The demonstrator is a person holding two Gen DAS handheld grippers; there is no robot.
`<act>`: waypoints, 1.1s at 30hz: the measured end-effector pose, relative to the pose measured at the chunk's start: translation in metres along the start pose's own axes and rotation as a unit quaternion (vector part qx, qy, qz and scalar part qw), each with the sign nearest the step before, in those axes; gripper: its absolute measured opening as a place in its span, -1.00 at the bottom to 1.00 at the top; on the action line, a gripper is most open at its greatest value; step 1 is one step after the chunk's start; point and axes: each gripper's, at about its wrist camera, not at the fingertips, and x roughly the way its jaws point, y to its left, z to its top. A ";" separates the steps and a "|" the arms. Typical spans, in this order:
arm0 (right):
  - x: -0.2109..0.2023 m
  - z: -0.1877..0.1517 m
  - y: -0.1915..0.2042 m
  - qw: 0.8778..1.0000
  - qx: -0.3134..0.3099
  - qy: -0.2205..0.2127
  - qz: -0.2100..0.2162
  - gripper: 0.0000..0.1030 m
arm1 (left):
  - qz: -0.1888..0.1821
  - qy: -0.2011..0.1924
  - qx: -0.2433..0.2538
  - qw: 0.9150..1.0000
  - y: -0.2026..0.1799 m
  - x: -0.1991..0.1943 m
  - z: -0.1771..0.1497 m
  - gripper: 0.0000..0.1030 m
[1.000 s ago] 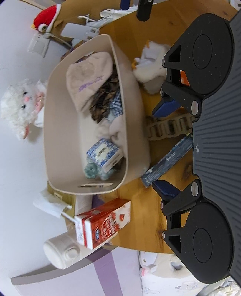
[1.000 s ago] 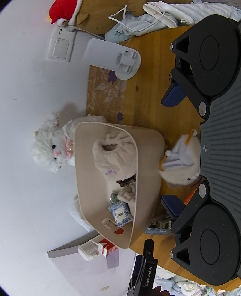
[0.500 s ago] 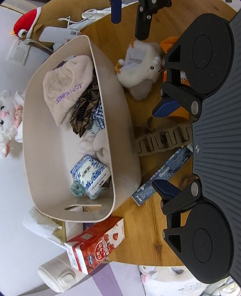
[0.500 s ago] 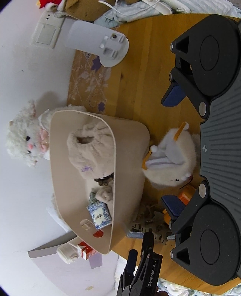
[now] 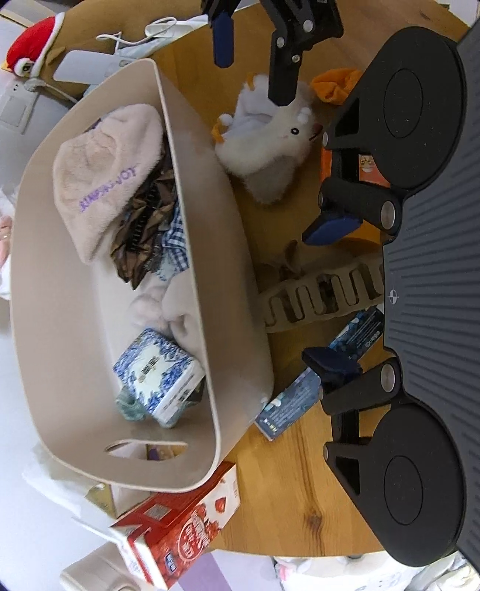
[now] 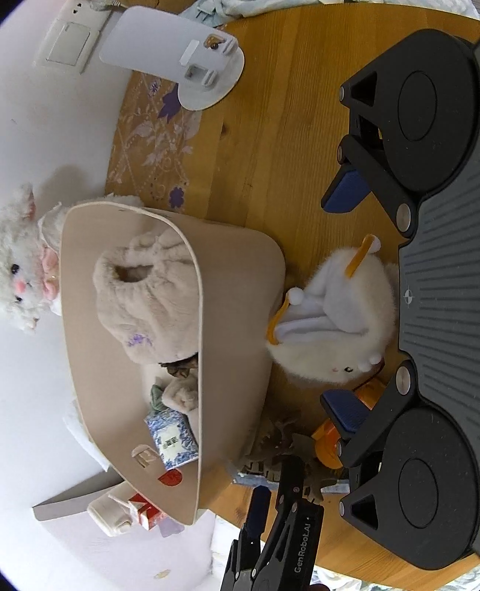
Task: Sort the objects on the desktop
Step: 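Grasp the white plush toy with the right tool while the left grasps the tan claw clip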
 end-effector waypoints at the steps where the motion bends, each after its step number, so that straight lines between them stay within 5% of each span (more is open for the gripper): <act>1: 0.002 0.000 0.000 1.000 -0.001 0.003 0.000 1.00 | 0.002 0.000 0.002 1.000 0.000 0.001 0.000 0.15; 11: 0.019 0.001 0.003 1.000 -0.013 0.020 0.011 0.92 | -0.022 0.024 -0.011 0.999 0.006 0.012 -0.002 -0.34; 17: 0.023 0.001 0.007 0.999 -0.030 0.027 0.013 0.35 | -0.020 0.020 -0.028 0.999 0.009 0.010 -0.004 -0.35; 22: 0.023 -0.001 0.005 0.999 -0.036 0.029 0.016 -0.54 | -0.022 0.015 -0.036 0.999 0.011 0.006 -0.007 -0.36; 33: 0.005 -0.011 0.005 0.999 -0.048 0.009 0.013 -0.81 | -0.026 -0.005 -0.039 0.999 0.012 -0.008 -0.010 -0.36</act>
